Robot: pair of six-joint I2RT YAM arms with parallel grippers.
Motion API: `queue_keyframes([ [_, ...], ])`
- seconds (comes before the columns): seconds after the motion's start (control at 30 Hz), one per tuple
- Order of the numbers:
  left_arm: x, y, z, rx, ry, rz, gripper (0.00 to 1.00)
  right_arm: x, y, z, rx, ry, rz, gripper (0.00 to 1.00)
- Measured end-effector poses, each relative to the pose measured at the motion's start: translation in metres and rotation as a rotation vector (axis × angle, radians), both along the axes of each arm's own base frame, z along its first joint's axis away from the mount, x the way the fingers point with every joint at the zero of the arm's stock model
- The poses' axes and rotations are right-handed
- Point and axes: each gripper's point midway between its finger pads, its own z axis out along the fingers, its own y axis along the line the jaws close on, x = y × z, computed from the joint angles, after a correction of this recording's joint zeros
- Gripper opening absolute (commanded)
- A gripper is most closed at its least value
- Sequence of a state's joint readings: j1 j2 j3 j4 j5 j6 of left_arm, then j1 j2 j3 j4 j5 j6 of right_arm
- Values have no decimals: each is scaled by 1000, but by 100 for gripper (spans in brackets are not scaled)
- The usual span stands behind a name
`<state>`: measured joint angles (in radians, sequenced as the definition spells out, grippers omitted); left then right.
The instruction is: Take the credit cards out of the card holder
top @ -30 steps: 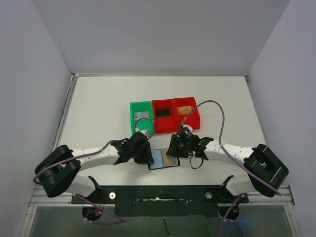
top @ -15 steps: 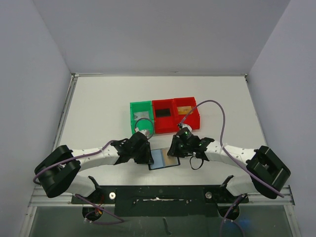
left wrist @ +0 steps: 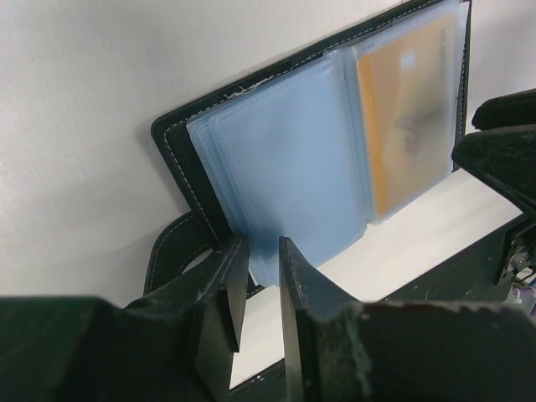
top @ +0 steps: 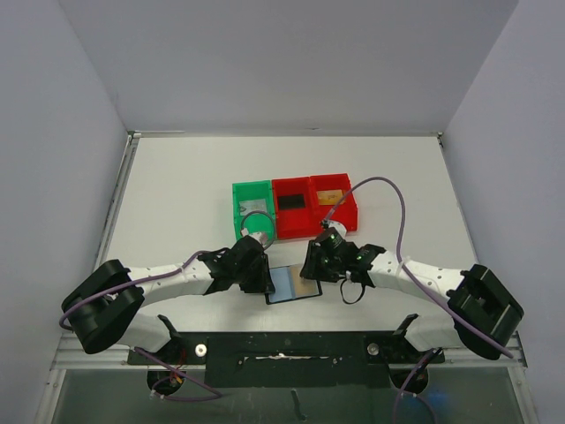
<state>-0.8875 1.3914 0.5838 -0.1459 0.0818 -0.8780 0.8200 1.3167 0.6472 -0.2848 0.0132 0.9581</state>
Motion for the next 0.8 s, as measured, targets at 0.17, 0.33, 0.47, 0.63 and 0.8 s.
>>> queue_keyframes([
  [0.17, 0, 0, 0, 0, 0, 0, 21, 0, -5, -2, -29, 0, -10, 42],
  [0.33, 0, 0, 0, 0, 0, 0, 21, -1, -5, -7, -38, 11, -5, 38],
  [0.47, 0, 0, 0, 0, 0, 0, 21, -4, -2, -20, -64, 41, 10, 38],
  [0.63, 0, 0, 0, 0, 0, -1, 21, 1, 5, -18, -70, 30, 18, 43],
  [0.8, 0, 0, 0, 1, 0, -2, 21, 0, 6, -17, -96, 25, 26, 47],
])
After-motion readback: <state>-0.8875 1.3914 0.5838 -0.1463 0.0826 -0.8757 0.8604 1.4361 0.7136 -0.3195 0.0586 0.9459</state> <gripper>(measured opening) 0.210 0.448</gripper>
